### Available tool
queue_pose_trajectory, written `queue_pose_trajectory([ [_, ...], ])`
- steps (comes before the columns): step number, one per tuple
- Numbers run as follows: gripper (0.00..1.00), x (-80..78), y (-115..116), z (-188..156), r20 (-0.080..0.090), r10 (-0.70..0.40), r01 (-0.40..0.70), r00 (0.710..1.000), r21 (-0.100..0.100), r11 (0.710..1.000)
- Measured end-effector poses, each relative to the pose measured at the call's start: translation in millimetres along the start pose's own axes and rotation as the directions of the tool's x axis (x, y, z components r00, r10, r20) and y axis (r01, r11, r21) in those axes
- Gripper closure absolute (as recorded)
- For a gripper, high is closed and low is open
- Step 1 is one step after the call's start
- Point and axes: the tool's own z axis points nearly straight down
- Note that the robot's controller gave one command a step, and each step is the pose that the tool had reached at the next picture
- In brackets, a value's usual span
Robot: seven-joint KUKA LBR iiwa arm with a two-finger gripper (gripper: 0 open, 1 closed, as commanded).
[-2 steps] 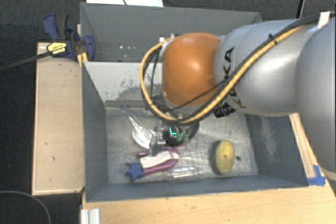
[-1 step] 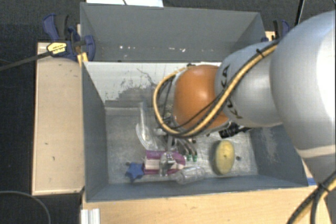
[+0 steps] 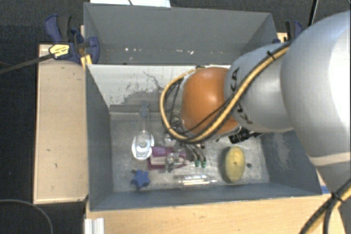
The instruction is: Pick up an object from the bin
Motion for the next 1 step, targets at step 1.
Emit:
queue_pose_trajectory([
  [1,1.0,7.1,3.4,-166.7,0.015,-0.141,0.141,0.99,0.003,0.99],
])
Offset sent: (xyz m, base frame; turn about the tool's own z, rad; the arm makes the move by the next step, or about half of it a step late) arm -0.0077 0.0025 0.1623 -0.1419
